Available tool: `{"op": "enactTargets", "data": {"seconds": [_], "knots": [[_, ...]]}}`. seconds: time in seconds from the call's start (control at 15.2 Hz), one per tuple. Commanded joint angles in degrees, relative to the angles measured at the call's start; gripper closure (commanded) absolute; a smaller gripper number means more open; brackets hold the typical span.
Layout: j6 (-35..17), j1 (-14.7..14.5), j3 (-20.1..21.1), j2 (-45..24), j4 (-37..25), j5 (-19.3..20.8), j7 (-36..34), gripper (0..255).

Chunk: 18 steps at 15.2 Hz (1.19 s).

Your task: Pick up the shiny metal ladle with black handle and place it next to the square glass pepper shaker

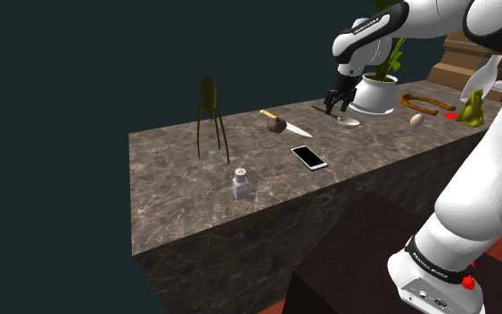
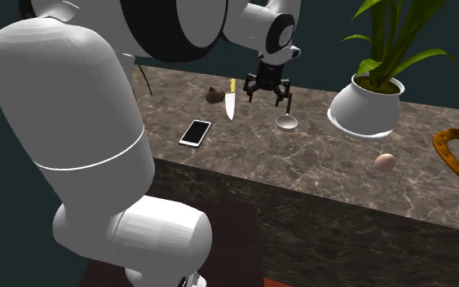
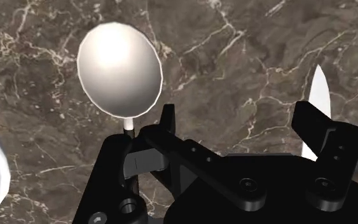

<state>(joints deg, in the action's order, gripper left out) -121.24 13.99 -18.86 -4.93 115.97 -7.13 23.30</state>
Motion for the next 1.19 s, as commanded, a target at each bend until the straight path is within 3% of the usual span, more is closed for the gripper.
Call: {"op": "enactTargets", "data": {"seconds": [0.0,0.59,1.12], "knots": [[-0.40,1.09,-0.56,-4.25,-4.14,-2.33,1.58,0],[0.40,8.45,-0.73,-21.56,-23.02,-11.53,6.66,0],[-3.81,8.59,0.18,-24.50,-21.62,-12.95,7.50,0]]}}
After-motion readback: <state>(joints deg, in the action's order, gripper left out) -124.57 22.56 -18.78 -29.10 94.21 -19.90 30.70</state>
